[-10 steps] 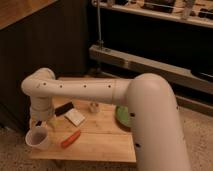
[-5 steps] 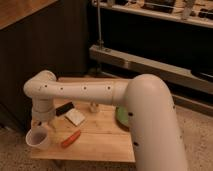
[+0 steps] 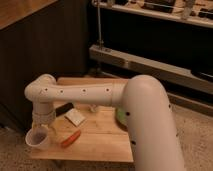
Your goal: Pick up the ceramic cup
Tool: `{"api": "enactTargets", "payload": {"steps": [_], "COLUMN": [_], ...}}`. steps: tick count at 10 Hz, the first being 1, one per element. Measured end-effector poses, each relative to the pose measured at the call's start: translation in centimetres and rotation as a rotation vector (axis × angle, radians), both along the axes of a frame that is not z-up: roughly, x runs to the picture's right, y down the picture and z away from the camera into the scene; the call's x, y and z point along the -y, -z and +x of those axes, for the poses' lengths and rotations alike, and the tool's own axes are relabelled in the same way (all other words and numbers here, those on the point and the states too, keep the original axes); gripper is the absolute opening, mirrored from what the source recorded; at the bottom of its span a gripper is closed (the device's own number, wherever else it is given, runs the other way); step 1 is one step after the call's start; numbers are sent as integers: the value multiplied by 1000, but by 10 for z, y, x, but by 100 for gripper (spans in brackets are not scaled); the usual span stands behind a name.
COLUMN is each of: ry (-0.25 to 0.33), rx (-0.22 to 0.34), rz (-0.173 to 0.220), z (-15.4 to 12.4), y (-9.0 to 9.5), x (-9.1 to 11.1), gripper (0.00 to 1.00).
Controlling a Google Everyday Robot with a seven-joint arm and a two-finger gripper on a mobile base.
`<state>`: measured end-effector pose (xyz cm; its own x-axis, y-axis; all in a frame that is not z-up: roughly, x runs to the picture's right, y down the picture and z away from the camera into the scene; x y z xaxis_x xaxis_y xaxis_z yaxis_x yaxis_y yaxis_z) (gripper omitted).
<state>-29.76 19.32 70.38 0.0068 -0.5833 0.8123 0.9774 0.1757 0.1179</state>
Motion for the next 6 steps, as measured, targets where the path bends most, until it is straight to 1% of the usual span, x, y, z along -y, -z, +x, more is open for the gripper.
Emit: {"api": "enactTargets", "payload": {"steps": [5, 6], "ry": [4, 4], "rx": [0, 0], "rz": [1, 2], "z": [-2, -2], "y": [-14, -15], "x": [-12, -13], "gripper": [65, 63]}}
